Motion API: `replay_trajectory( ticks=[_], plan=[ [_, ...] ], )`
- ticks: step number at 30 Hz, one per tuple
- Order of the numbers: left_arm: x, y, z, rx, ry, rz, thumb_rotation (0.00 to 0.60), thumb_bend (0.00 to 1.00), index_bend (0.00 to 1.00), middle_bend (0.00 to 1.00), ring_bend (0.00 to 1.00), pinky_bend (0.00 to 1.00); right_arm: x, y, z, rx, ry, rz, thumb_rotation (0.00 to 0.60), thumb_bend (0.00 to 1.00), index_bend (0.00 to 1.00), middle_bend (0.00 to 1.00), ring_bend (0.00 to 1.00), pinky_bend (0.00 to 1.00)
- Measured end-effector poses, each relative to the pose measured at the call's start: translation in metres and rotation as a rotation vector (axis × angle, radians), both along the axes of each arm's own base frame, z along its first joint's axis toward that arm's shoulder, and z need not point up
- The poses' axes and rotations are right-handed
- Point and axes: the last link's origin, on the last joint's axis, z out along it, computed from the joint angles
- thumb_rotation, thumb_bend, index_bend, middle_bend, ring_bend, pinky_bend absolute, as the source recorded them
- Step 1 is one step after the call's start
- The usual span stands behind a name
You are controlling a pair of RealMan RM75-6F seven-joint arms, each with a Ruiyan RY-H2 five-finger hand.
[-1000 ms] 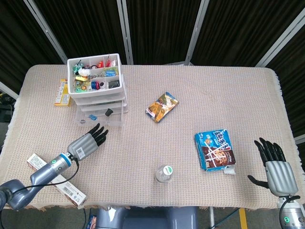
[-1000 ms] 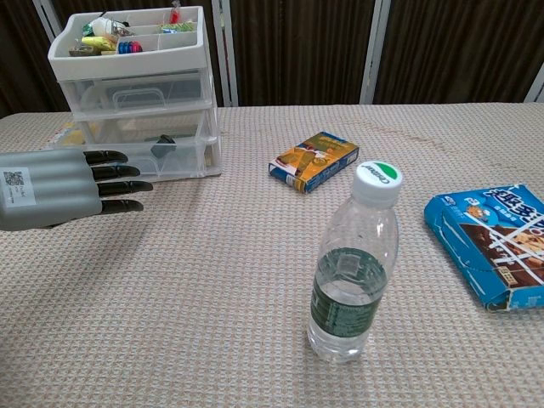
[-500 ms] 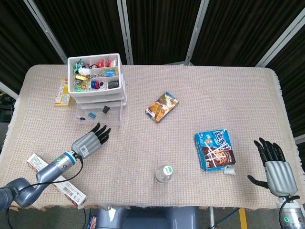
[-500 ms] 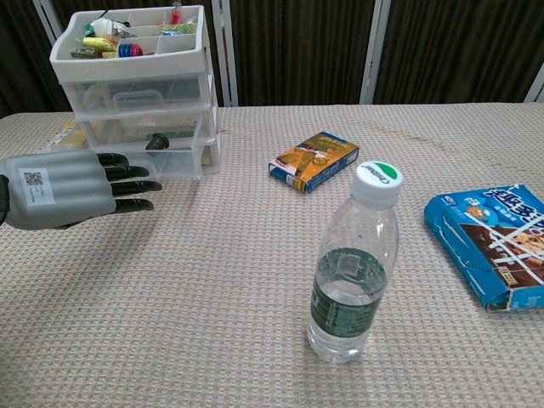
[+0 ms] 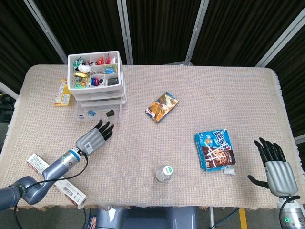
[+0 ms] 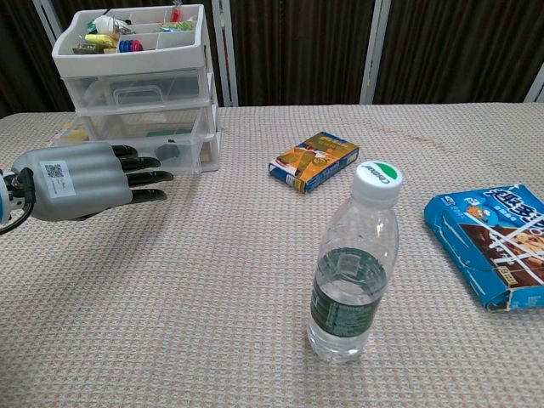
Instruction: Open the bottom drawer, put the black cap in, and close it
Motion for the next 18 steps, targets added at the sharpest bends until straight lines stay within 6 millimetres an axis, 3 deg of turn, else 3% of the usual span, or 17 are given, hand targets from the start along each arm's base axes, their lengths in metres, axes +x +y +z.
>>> replay_trajectory(
  ticks=[18],
  plan=[
    [-0.002, 0.015, 0.003, 0.056, -0.02, 0.045, 0.6, 1.0, 0.1, 0.0, 0.0, 0.05, 0.0, 0.0, -0.001, 0.002, 0.002, -0.001, 0.6, 0.0, 0.04, 0.0, 0.0, 0.0]
  ],
)
